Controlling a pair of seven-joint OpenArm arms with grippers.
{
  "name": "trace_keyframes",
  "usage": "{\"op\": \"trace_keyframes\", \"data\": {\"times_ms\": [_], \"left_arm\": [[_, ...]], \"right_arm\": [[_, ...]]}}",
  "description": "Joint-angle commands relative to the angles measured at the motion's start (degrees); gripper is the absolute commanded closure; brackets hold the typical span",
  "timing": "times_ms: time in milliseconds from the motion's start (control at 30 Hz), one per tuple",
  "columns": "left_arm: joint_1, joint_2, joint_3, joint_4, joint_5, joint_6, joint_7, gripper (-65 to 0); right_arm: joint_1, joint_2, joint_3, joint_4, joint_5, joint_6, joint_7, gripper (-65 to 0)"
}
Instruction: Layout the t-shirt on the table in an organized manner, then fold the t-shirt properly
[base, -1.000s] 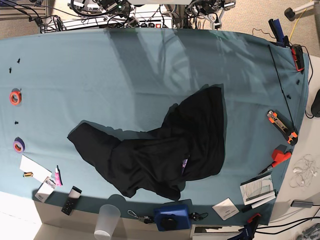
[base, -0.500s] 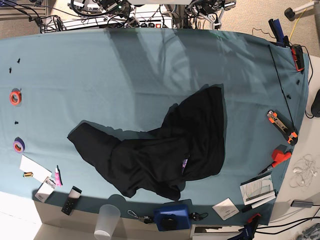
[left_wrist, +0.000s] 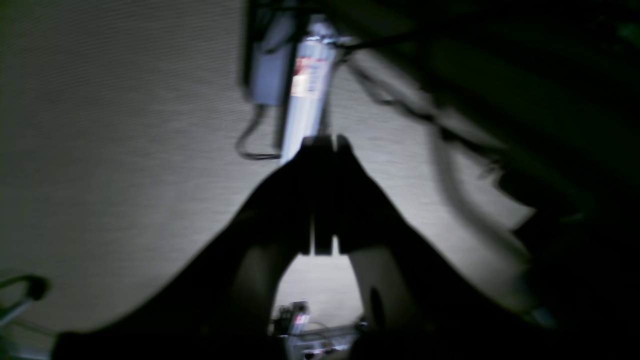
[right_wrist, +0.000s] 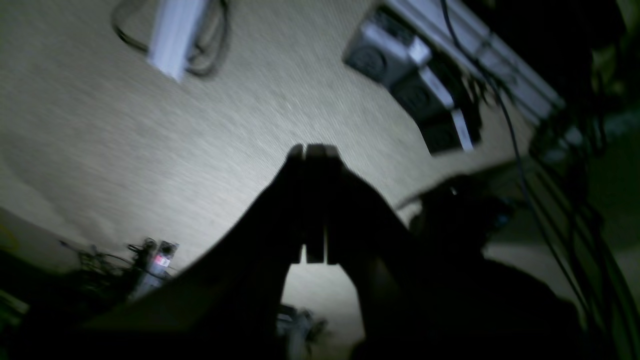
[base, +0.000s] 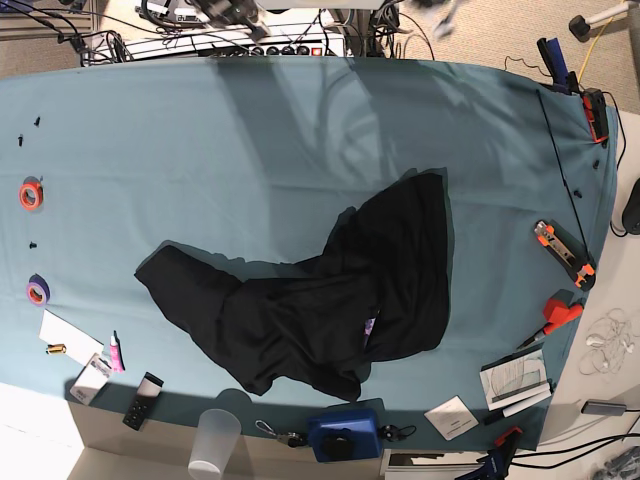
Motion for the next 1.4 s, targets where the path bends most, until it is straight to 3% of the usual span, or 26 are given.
{"op": "trace_keyframes", "data": {"times_ms": [0,167,300,400,533,667,800,1067,1267,1367], "left_arm": [[1.49,-0.74,-0.02,1.6,-0.31,-0.42,-0.44,0.0],[8.26,-3.65,-0.02,10.47,-0.66,-0.44,-0.42,0.0],[14.93,-5.25,-0.02,20.09,-6.84,-0.44,-0.33,0.0],[20.24,-6.05,-0.04,28.65,-9.57,-0.7,0.96,0.0],[27.34,-7.04,-0.04,41.33,-13.18,-4.72,7.67,0.0],[34.1,-7.13,-0.04,54.64,-19.82,-5.6,16.35,0.0],[39.63,-7.13,-0.07,67.41,-24.39,-5.57,23.65,0.0],[46.56,-7.1,-0.07,90.33,-26.14,-4.5,34.12,0.0],[48.13,-6.49,-0.04,104.54,-26.05,0.61,36.15,0.0],[47.8,-6.51,-0.04,104.54,-25.79,1.18,31.28,0.0]], "right_arm": [[-0.81,1.51,-0.02,1.44,0.15,0.04,0.02,0.0],[-6.67,8.13,-0.02,11.65,0.39,0.02,-0.07,0.0],[-13.07,14.25,0.0,24.13,4.96,0.0,-0.9,0.0],[-18.1,18.47,0.0,34.64,8.2,-0.13,-3.72,0.0],[-24.7,22.05,1.07,48.92,8.31,-0.13,-10.73,0.0],[-31.15,23.39,3.45,62.77,8.31,-0.15,-18.05,0.0],[-37.16,23.34,6.91,74.93,8.31,-0.17,-21.84,0.0],[-45.33,23.34,14.56,95.89,10.47,-0.17,-25.2,0.0],[-45.83,23.32,19.56,105.15,11.96,-0.15,-25.51,0.0],[-44.81,23.3,21.7,105.15,12.37,-0.11,-23.65,0.0]]}}
